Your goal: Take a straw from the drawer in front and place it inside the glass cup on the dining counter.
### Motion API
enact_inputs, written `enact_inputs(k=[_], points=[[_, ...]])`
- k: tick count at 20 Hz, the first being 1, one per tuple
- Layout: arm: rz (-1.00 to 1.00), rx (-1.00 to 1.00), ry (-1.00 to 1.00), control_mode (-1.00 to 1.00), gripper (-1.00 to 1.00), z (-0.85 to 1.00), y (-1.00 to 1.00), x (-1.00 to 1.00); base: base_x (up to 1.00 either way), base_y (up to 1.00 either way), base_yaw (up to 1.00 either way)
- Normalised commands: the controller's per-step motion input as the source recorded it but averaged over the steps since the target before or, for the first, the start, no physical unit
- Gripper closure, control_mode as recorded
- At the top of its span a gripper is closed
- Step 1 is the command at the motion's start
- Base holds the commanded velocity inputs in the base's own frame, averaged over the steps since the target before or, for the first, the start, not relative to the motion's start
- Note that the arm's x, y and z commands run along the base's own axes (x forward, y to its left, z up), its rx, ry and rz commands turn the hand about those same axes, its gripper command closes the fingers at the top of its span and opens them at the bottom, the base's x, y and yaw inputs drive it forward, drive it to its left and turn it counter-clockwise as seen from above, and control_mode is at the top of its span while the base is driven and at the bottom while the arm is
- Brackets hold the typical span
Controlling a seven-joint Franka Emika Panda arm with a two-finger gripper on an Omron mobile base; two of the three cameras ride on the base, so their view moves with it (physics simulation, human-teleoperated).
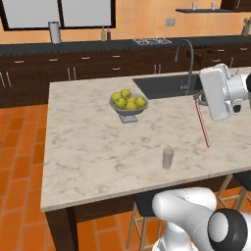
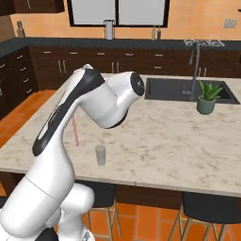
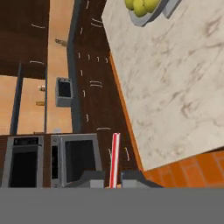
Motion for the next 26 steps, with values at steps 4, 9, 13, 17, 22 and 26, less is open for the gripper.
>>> enact_inputs(k=[4,9,13,17,22,26], points=[[0.0,0.27,0.05,-1.0,1.0,-0.29,0.0,0.61,0.0,0.0,0.0],[0.0,0.19,0.1,-1.0,1.0,-0.33,0.0,0.51,0.0,0.0,0.0],[-0.02,0.03,0.08,-1.0,1.0,-0.22,0.0,0.39,0.0,0.0,0.0],[-0.09,-0.01,0.07,-1.0,1.0,-0.14,-0.09,0.2,0.0,0.0,0.0],[-0.11,-0.03,0.12,-1.0,1.0,-0.34,-0.13,0.12,0.0,0.0,0.0],[-0.1,-0.02,0.13,-1.0,1.0,-0.42,-0.07,0.16,0.0,0.0,0.0]])
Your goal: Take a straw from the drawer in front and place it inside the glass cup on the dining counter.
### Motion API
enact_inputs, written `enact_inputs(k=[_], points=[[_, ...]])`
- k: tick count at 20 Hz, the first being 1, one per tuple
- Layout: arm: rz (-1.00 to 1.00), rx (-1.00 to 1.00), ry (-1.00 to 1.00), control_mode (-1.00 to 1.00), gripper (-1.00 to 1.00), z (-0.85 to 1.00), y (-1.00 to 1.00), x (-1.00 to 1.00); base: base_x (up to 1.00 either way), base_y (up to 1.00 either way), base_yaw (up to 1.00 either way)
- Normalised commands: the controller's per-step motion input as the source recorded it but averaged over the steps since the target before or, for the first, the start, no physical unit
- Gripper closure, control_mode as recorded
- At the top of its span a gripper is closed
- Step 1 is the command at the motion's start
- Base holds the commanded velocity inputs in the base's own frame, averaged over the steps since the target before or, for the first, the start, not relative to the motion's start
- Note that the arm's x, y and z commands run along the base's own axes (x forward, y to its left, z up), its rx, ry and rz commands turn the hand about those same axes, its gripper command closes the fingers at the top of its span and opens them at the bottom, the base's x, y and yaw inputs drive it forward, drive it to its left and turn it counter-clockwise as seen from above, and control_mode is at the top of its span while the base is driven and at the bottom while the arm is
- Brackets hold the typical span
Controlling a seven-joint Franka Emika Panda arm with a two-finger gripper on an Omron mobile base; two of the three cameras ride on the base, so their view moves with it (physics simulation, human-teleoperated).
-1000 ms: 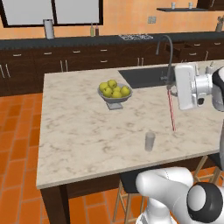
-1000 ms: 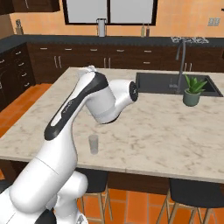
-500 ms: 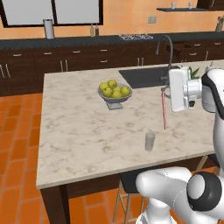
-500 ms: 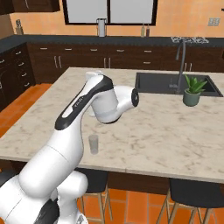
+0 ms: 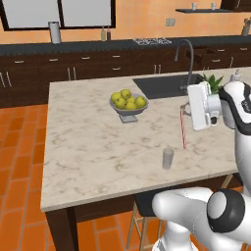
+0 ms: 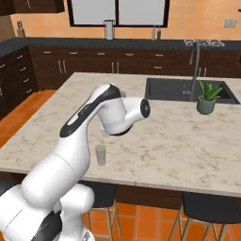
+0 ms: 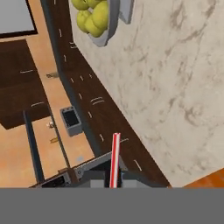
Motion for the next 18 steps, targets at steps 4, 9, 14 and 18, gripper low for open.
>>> enact_inputs(k=[4,9,14,18], points=[[-0.1,-0.01,0.15,-1.0,1.0,-0.39,-0.09,0.21,0.0,0.0,0.0],[-0.12,-0.02,0.13,-1.0,1.0,-0.27,-0.22,0.21,0.0,0.0,0.0],[-0.13,-0.03,0.12,-1.0,1.0,-0.13,-0.25,0.14,0.0,0.0,0.0],[-0.12,-0.05,0.07,-1.0,1.0,-0.12,-0.1,0.01,0.0,0.0,0.0]])
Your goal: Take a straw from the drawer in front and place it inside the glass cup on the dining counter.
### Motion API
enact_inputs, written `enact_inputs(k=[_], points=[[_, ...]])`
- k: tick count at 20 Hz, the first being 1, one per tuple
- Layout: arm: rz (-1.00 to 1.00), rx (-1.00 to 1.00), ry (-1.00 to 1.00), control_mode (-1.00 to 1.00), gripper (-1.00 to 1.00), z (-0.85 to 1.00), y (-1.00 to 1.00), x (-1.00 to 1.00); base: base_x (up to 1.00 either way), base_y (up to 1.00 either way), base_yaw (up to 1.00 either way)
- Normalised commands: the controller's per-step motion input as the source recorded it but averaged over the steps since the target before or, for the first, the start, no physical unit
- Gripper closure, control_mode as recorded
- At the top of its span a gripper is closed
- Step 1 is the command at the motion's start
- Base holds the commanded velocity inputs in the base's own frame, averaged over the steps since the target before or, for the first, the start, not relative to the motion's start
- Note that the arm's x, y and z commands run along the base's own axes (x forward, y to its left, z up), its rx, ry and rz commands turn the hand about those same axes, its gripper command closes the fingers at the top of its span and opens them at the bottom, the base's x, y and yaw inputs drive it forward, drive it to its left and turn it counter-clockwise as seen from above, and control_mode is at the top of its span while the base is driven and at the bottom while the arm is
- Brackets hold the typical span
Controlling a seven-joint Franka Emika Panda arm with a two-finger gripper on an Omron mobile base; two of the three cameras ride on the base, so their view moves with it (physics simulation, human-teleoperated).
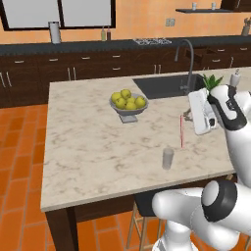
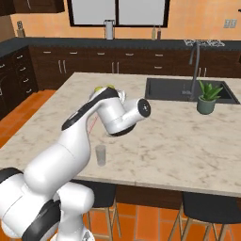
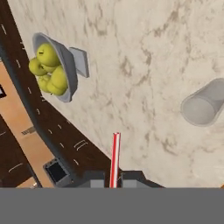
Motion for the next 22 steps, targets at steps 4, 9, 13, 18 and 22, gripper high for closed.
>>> enact_inputs(k=[4,9,13,18,22], points=[[-0.06,-0.03,-0.01,-1.0,1.0,0.01,0.0,-0.12,0.0,0.0,0.0],[-0.02,-0.01,-0.13,-1.0,1.0,0.04,0.0,-0.06,0.0,0.0,0.0],[0.0,-0.09,-0.28,-1.0,1.0,-0.05,0.06,0.22,0.0,0.0,0.0],[0.0,-0.17,-0.24,-1.0,1.0,-0.18,0.0,0.29,0.0,0.0,0.0],[0.0,-0.15,-0.22,-1.0,1.0,-0.08,0.0,0.05,0.0,0.0,0.0]])
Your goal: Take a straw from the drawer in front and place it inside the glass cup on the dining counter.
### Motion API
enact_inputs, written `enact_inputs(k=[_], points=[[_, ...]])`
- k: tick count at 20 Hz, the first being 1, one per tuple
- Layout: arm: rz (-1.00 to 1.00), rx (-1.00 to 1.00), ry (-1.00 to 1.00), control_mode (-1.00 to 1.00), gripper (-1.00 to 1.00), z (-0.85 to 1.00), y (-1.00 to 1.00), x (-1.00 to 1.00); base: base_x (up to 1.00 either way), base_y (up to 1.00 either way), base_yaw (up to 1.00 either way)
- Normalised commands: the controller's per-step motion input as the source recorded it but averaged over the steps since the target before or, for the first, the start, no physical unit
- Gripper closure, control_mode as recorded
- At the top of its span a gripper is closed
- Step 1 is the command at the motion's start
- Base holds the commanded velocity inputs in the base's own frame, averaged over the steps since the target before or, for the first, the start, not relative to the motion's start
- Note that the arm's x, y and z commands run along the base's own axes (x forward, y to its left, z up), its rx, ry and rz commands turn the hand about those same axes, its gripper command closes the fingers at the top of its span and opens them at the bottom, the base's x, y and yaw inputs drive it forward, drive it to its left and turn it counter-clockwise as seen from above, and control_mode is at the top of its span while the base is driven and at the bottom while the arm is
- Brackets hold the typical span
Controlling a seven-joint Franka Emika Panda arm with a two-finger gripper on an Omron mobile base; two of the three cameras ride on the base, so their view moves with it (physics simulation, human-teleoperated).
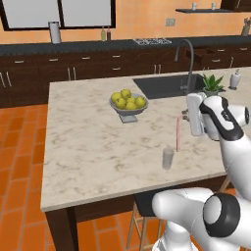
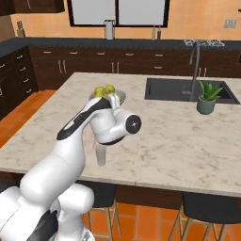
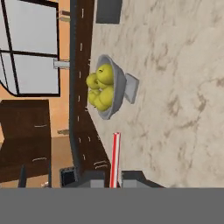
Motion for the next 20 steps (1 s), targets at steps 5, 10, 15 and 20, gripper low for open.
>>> enact_inputs(k=[5,10,15,20], points=[[0.0,-0.09,-0.21,-1.0,1.0,0.0,0.06,0.1,0.0,0.0,0.0],[-0.02,-0.03,-0.17,-1.0,1.0,-0.01,0.13,0.22,0.0,0.0,0.0],[-0.04,-0.07,-0.09,-1.0,1.0,-0.22,0.0,0.05,0.0,0.0,0.0],[-0.04,-0.09,-0.03,-1.0,1.0,-0.17,0.0,0.0,0.0,0.0,0.0]])
